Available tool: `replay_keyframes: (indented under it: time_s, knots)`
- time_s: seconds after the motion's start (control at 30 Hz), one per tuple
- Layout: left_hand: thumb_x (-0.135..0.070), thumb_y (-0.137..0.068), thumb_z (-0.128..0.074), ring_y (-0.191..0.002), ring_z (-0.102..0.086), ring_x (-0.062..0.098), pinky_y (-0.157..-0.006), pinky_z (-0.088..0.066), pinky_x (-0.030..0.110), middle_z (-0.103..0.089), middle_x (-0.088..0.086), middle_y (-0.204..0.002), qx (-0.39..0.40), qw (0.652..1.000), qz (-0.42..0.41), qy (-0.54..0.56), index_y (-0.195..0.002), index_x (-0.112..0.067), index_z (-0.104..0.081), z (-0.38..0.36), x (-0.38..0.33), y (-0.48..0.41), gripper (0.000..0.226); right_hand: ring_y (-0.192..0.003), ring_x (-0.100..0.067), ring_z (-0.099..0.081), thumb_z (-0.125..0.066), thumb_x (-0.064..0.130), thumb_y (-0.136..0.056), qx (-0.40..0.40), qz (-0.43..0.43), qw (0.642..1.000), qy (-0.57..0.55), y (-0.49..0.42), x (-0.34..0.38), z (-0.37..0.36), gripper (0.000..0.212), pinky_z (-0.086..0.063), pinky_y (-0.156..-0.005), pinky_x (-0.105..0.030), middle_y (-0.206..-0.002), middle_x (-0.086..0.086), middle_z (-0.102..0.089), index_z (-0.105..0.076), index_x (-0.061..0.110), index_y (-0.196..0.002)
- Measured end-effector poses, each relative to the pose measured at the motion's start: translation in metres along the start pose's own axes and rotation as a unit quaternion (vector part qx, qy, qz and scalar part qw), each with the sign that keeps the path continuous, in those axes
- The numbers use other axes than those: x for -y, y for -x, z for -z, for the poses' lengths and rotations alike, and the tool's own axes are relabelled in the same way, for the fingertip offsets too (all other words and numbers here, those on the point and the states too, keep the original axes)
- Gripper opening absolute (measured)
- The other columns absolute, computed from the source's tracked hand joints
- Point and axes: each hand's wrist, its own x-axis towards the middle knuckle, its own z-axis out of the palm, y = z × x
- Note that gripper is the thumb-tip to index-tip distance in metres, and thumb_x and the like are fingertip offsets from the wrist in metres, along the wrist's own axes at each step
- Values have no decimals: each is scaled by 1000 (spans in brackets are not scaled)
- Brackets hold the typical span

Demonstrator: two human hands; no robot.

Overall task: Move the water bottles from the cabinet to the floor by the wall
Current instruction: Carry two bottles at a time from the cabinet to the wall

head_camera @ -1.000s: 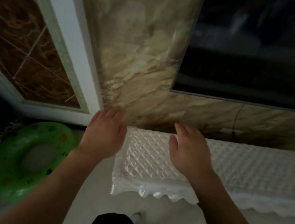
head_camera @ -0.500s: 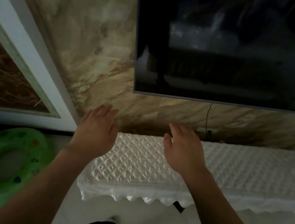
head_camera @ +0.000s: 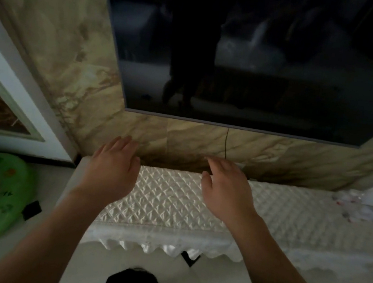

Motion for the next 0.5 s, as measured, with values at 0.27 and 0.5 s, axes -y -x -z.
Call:
replay_keyframes:
  time_s: [0.27, 0.5]
  knots:
    - [-49, -90, -26, -135, -43, 30, -111, -36, 50, -46, 9, -148, 21, 1000, -12, 17, -140, -18, -48, -38, -90, -26, 62, -115, -25, -55, -35, 37, -96, -18, -38, 999, -4, 7, -94, 23, 47, -46, -98, -42, -124, -6, -62, -55, 14, -132]
    - [-37, -90, -33, -135, -43, 29, -110, -33, 47, -47, 9, -147, 22, 999, -42, 13, -139, -16, -49, -89, -182, -69, 56, -122, -24, -52, -37, 37, -98, -12, -58, 998, 18, -3, -198, 33, 48, -41, -105, -39, -132, -6, -59, -51, 14, -137]
